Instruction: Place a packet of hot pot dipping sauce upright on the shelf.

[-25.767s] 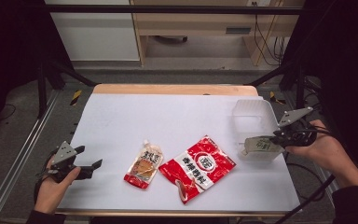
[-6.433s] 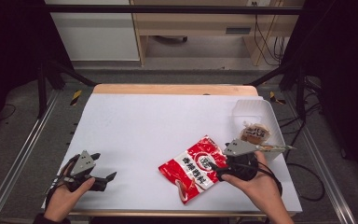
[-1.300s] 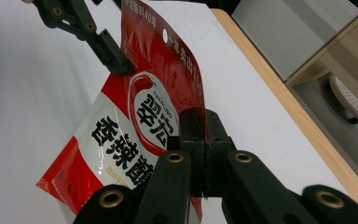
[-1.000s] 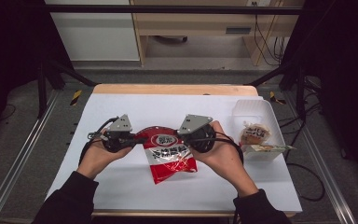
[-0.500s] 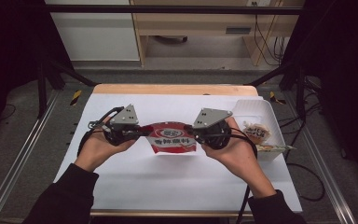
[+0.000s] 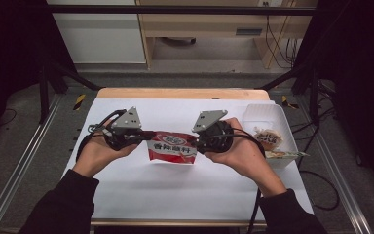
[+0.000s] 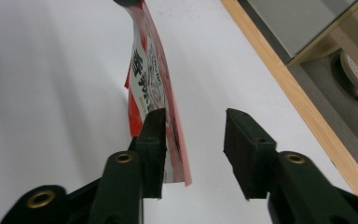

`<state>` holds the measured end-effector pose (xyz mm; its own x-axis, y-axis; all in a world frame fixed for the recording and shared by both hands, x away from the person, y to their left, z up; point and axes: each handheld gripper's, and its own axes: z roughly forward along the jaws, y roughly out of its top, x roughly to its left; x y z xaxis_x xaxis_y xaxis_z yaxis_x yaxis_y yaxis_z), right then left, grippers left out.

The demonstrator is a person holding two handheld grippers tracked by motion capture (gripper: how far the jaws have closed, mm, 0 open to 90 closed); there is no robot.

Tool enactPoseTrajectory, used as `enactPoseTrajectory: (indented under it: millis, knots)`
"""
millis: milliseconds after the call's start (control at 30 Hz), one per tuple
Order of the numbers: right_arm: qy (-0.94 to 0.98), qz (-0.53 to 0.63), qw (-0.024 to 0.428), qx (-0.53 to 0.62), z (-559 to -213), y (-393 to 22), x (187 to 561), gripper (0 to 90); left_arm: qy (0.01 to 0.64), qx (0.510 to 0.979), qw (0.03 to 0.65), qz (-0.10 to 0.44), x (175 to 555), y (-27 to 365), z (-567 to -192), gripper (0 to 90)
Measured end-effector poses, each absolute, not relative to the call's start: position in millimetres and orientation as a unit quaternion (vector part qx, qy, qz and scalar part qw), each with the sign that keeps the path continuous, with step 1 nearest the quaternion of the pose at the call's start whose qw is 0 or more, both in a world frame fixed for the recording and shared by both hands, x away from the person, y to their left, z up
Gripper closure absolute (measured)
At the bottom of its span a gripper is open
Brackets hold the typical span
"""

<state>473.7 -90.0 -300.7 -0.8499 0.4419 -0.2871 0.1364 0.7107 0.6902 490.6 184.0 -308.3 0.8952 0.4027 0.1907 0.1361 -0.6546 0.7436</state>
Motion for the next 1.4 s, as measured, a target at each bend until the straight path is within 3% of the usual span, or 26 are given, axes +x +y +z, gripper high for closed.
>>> enactPoseTrajectory:
  millis: [167, 500, 633, 800, 1133, 1233, 1400]
  knots:
    - [0.906, 0.332, 0.212, 0.156, -305, -81, 477, 53.9, 0.156, 0.892, 0.388, 0.171, 492, 186, -309, 90.0]
    - [0.919, 0.311, 0.196, 0.142, -310, -69, 484, 82.5, 0.151, 0.894, 0.387, 0.168, 490, 184, -311, 90.0]
    - [0.922, 0.306, 0.191, 0.138, -310, -67, 483, 88.9, 0.154, 0.891, 0.392, 0.166, 490, 185, -312, 89.9]
    - [0.921, 0.307, 0.200, 0.133, -307, -69, 484, 89.5, 0.157, 0.884, 0.409, 0.163, 489, 187, -317, 88.2]
    - [0.911, 0.318, 0.227, 0.131, -293, -89, 489, 89.7, 0.173, 0.856, 0.446, 0.196, 478, 211, -329, 44.8]
    - [0.908, 0.321, 0.233, 0.136, -287, -96, 492, 89.7, 0.191, 0.849, 0.450, 0.199, 469, 222, -341, 35.1]
    - [0.898, 0.333, 0.245, 0.152, -273, -110, 499, 89.7, 0.221, 0.844, 0.445, 0.201, 454, 241, -366, 27.2]
